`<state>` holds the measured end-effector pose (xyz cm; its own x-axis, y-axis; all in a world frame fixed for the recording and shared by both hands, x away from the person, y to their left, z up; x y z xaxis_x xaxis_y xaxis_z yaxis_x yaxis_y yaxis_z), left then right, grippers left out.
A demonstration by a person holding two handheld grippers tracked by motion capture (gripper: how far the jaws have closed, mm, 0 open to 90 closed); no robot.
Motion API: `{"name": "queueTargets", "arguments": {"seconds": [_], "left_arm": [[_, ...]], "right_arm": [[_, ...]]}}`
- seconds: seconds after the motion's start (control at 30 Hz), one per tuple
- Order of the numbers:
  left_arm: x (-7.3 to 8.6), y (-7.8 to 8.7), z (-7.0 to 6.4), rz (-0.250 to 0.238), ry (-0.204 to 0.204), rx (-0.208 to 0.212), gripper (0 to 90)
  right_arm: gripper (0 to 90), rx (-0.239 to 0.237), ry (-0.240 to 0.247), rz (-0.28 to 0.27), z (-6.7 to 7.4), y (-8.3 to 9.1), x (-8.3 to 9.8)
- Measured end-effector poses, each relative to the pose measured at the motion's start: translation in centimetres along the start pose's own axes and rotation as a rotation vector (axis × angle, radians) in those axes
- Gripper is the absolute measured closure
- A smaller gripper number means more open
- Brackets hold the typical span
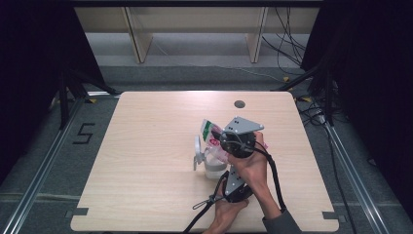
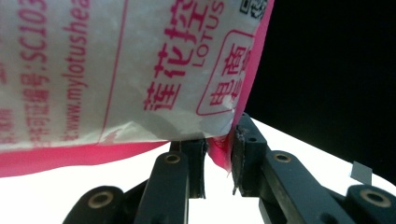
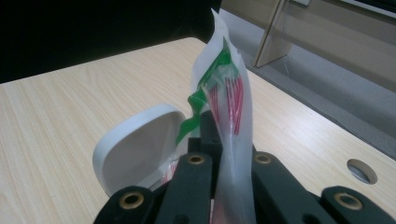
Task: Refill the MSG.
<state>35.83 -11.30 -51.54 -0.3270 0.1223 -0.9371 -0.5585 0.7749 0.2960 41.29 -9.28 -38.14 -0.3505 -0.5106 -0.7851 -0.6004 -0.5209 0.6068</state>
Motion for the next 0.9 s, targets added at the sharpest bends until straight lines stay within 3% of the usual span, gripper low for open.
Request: {"name": "queueTargets", "arguments": {"seconds": [0.17,0.37,0.6,0.63,0.73,0.87,0.9], "left_arm": [[-0.05,0.1,-0.04,0.009,-0.001,-0.009,76.5],[-0.13,0.08,-0.1,0.002,0.0,-0.007,76.4],[-0.21,-0.03,-0.12,-0.007,-0.004,0.003,76.4],[-0.19,0.03,-0.1,0.006,-0.003,-0.007,76.4],[-0.28,-0.08,-0.16,-0.011,-0.002,0.004,76.4],[-0.28,-0.01,-0.12,0.005,-0.003,-0.01,76.4],[-0.34,-0.14,-0.15,-0.01,-0.003,0.003,76.3]], "right_arm": [[90.0,0.003,0.033,-0.012,-0.17,0.08,-0.15],[90.0,-0.019,0.013,0.01,0.09,0.21,-0.1],[90.0,-0.019,0.016,0.01,0.13,0.17,-0.12],[90.0,0.001,0.031,0.0,-0.07,0.22,-0.18],[90.0,-0.002,0.036,0.005,-0.09,0.27,-0.19],[90.0,-0.017,0.031,0.012,0.0,0.23,-0.17],[90.0,0.001,0.033,0.001,-0.14,0.21,-0.25]]}}
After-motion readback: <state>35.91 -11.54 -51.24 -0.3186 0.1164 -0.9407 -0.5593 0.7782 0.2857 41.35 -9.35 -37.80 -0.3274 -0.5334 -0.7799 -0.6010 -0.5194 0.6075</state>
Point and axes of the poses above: each handheld gripper's, and its own axes: y roughly backward along the jaws, x roughly out of its underside, z roughly to its left, the point moved 5 cm from there along -y, roughly forward along the jaws, and after that the axes turned 11 degrees about z, right-handed, at the moved point
